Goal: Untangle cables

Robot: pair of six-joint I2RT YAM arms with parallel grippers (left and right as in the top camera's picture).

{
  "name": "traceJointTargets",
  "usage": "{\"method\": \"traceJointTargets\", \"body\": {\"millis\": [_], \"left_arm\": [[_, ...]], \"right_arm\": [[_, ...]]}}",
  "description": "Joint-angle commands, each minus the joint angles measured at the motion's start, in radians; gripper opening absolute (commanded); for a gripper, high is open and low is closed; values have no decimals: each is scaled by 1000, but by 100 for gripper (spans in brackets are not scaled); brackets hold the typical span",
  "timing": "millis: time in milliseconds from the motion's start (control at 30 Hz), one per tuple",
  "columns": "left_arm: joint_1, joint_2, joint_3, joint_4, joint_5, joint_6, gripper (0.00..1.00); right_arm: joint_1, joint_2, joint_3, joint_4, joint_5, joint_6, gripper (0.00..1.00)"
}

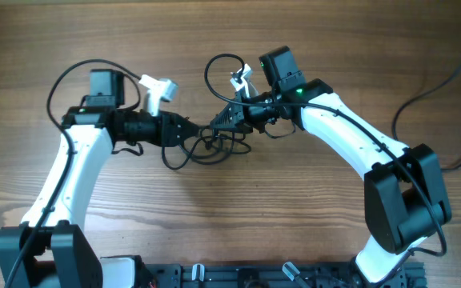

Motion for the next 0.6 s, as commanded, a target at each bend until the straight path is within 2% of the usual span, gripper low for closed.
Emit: {"method": "traceJointTargets", "body": {"millis": [0, 133, 300, 500, 567], "left_arm": [[8, 5, -9, -8, 138, 24, 42], [-51, 5, -9, -3, 137, 24, 40], [-62, 5, -9, 4, 137, 24, 40], [-81, 5, -9, 13, 136, 24, 35], [-109, 5, -9, 32, 100, 19, 27]], "right_arm": [[-2, -5, 3, 21, -80, -18, 4], [-2, -5, 3, 48, -90, 56, 4], [-2, -5, 3, 51, -90, 58, 5], [-2, -5, 3, 54, -91, 63, 4], [-2, -5, 3, 54, -94, 63, 4]]}}
